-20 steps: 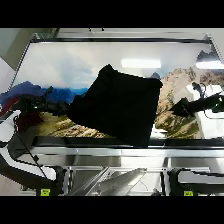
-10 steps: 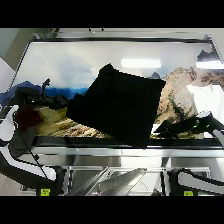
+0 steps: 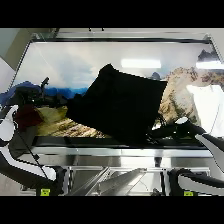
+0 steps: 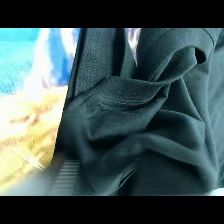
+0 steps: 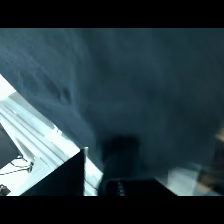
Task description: Fold the shirts.
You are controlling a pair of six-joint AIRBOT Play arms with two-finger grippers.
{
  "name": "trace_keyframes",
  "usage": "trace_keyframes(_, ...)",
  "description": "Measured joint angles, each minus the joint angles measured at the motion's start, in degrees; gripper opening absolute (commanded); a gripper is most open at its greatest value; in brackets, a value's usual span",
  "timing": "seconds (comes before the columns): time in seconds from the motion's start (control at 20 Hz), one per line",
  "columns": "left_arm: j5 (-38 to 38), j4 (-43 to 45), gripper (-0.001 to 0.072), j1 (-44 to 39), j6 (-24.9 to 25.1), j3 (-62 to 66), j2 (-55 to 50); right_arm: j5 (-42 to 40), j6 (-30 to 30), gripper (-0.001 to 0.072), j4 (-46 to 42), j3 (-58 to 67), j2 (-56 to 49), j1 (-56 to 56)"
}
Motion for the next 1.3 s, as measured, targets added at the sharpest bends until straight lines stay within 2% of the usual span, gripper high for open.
trace_keyframes(0.05, 0.3, 0.0, 0.0030, 0.1, 0.1, 0.0, 0.0, -1.2, -1.3, 0.0015, 1.8, 0.0, -0.1, 0.8)
trace_keyframes(0.3, 3.2, -0.8, 0.0020, 0.9, 0.6, 0.0, 0.8, -3.8, -5.2, 0.0018, 5.3, 2.3, 1.1, 0.7)
trace_keyframes(0.45, 5.8, -3.6, 0.0020, 2.2, 0.8, 0.0, 5.1, 1.7, -6.1, 0.0018, 7.0, 7.1, 6.1, -1.1)
trace_keyframes(0.6, 10.5, -8.9, 0.0020, 4.4, 1.3, 1.0, 13.3, 7.8, -6.6, 0.0018, 9.0, 16.8, 15.3, -4.6)
trace_keyframes(0.8, 15.5, -21.8, 0.0019, 8.3, 1.6, 7.4, 27.5, 11.8, -6.9, 0.0018, 10.4, 35.8, 29.2, -11.9)
trace_keyframes(0.9, 13.7, -26.6, 0.0020, 11.4, -0.8, 12.5, 35.5, 12.0, -6.9, 0.0019, 10.6, 45.9, 34.5, -17.2)
trace_keyframes(1.05, 6.0, -29.8, 0.0019, 19.1, -4.9, 19.8, 47.0, 9.7, -7.3, 0.0019, 11.0, 59.3, 40.1, -26.6)
trace_keyframes(1.2, 0.2, -27.6, 0.0019, 27.3, -7.5, 24.8, 54.8, 7.0, -7.6, 0.0017, 11.1, 66.6, 42.1, -34.0)
trace_keyframes(1.3, -1.5, -24.7, 0.0019, 29.3, -8.5, 25.9, 56.5, 6.9, -7.6, 0.0017, 11.3, 68.4, 40.9, -36.1)
